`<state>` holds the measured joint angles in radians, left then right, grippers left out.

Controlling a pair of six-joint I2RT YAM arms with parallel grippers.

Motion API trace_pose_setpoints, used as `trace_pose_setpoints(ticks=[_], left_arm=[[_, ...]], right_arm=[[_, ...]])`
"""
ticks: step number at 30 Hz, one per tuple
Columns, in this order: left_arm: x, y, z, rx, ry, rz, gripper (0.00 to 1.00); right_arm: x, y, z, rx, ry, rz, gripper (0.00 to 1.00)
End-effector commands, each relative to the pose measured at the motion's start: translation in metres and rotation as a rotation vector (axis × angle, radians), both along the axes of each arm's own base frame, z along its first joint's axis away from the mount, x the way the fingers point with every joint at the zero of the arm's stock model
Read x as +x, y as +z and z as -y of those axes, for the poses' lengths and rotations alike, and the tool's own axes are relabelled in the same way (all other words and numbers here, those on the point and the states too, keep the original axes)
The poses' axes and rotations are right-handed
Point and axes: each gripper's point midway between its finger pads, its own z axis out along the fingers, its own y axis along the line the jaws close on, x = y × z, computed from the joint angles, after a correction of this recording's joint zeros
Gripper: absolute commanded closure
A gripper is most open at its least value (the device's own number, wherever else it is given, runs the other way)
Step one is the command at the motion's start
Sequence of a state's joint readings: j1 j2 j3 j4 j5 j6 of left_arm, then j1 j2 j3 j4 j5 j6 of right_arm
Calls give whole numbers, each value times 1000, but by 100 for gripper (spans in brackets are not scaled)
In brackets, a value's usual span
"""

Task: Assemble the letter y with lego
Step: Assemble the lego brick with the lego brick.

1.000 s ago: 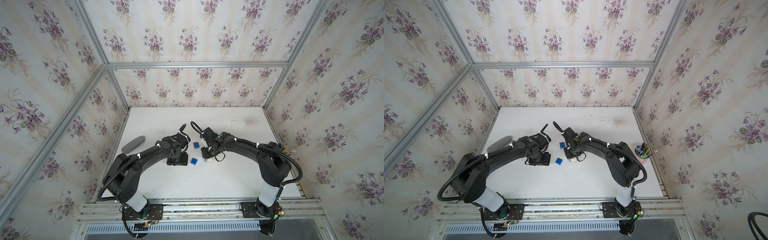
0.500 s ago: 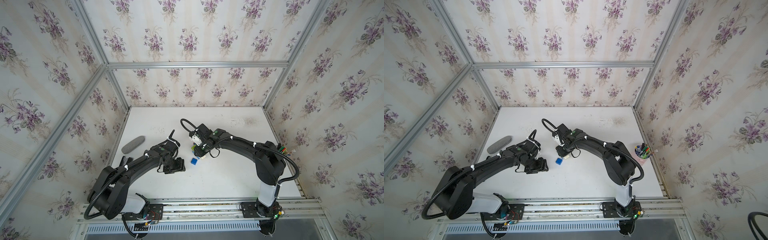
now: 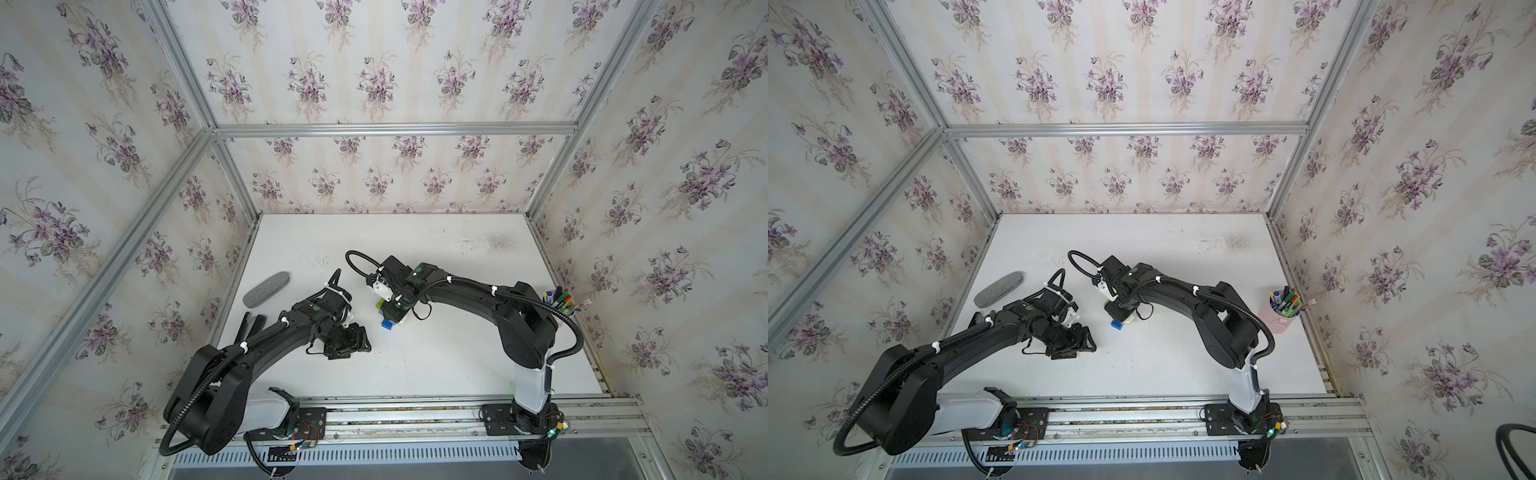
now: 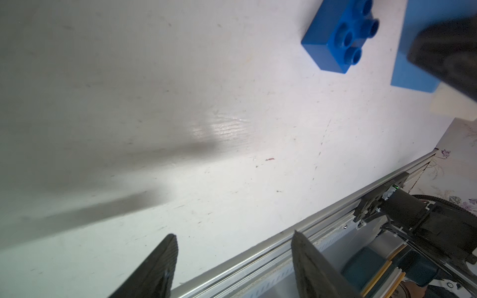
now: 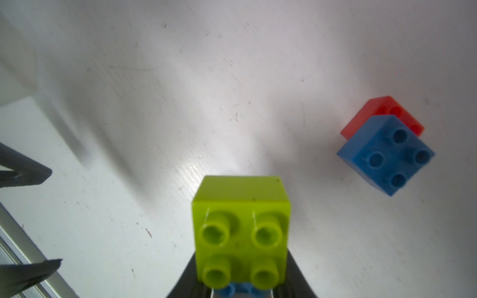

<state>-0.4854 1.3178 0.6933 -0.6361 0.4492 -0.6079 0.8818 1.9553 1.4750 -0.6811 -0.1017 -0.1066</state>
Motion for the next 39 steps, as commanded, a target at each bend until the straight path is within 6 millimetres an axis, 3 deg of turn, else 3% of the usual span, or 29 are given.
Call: trace_pose_setpoints(ticks=[1, 28, 39], left_arm=[[-2, 1, 2, -18, 0, -7, 29], [0, -4, -1, -6, 0, -26, 29], [-1, -5, -2, -8, -4, -28, 29]], right_arm=[[1, -2, 2, -31, 47, 25, 67], [-6, -28, -3, -95, 127, 33, 67], [-17, -44, 0, -227, 165, 0, 68]])
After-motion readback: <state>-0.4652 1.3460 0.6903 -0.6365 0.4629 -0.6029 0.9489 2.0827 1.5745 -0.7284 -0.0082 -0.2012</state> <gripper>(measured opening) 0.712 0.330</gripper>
